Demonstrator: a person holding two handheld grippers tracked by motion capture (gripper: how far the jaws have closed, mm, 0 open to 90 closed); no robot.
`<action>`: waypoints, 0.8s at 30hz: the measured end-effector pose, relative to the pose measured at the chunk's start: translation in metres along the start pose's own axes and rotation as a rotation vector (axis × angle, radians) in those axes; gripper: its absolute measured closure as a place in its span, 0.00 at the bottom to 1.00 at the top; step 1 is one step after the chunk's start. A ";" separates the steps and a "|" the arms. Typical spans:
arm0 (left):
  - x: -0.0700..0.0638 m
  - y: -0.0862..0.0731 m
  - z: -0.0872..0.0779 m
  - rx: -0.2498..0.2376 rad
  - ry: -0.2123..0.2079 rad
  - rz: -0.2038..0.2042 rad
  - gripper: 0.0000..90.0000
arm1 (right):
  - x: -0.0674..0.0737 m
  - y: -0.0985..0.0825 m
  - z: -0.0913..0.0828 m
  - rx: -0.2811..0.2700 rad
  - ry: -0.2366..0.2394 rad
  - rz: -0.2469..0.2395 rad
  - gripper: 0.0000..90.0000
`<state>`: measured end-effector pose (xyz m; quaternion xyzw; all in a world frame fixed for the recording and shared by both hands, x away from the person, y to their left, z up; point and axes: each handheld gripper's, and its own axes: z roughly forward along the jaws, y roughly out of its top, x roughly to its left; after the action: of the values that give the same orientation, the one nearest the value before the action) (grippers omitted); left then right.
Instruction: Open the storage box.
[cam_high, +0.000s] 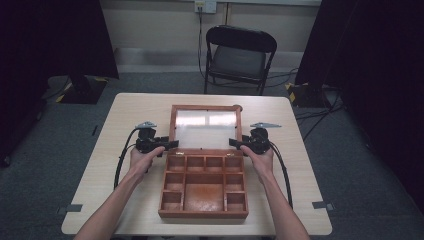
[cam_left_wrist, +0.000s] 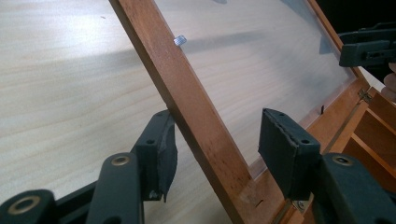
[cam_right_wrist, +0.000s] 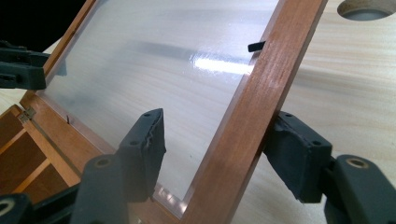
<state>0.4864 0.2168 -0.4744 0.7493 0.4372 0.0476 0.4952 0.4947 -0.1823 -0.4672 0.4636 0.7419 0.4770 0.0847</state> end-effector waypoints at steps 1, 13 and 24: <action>0.000 -0.001 0.000 -0.003 0.000 -0.012 0.51 | 0.000 0.000 0.000 0.000 0.000 0.000 0.42; 0.004 -0.004 0.002 0.001 -0.009 -0.021 0.48 | -0.003 -0.003 0.003 0.017 0.004 0.023 0.39; 0.004 -0.006 0.006 0.027 0.023 -0.022 0.44 | -0.011 -0.011 0.009 0.036 0.043 0.119 0.36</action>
<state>0.4880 0.2167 -0.4838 0.7505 0.4516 0.0450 0.4805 0.4993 -0.1866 -0.4845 0.4980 0.7230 0.4777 0.0317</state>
